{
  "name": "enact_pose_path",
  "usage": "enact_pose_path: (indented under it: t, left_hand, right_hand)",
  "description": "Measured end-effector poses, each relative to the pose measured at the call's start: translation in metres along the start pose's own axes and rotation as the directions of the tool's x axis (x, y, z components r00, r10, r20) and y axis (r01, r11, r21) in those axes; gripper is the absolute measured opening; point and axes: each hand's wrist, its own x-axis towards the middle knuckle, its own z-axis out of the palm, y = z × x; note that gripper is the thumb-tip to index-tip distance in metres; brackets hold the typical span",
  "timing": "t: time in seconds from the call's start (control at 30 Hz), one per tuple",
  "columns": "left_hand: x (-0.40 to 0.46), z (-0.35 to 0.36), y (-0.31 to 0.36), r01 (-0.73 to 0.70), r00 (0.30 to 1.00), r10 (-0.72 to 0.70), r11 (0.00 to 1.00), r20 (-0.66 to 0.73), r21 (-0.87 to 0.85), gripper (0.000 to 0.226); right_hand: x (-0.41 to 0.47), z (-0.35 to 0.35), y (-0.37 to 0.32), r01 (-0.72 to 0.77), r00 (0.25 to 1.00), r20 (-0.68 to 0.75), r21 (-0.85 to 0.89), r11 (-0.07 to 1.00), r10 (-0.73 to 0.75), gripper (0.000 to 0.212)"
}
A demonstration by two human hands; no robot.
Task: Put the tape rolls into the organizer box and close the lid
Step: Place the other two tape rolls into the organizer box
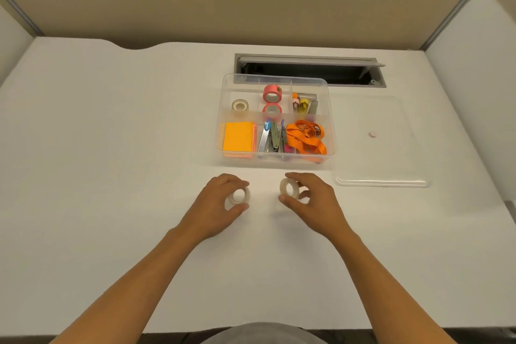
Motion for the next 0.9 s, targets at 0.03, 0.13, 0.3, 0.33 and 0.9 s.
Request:
enact_pose_path:
  t: [0.03, 0.13, 0.3, 0.33, 0.9]
  left_hand:
    - [0.009, -0.008, 0.002, -0.001, 1.000, 0.002, 1.000, -0.028, 0.002, 0.042]
    - [0.039, -0.033, 0.007, -0.035, 0.994, 0.037, 0.999, -0.098, 0.026, 0.041]
    - [0.101, -0.066, 0.015, -0.044, 0.982, 0.059, 0.995, -0.177, 0.090, 0.041]
    - [0.114, -0.071, 0.017, -0.036, 0.981, 0.054, 0.994, -0.185, 0.099, 0.041]
    - [0.298, -0.049, 0.006, 0.312, 0.931, -0.226, 0.901, -0.288, 0.302, 0.038]
  right_hand:
    - [0.008, -0.001, -0.004, 0.005, 1.000, -0.007, 0.007, 1.000, -0.004, 0.046]
    - [0.031, -0.005, -0.014, 0.028, 0.999, -0.017, 0.029, 0.999, -0.028, 0.047]
    - [0.069, -0.012, -0.023, 0.062, 0.997, -0.048, 0.058, 0.996, -0.059, 0.047]
    - [0.077, -0.013, -0.024, 0.060, 0.997, -0.053, 0.053, 0.997, -0.057, 0.048]
    - [0.131, -0.005, -0.024, 0.009, 0.998, -0.068, 0.043, 0.999, -0.006, 0.048]
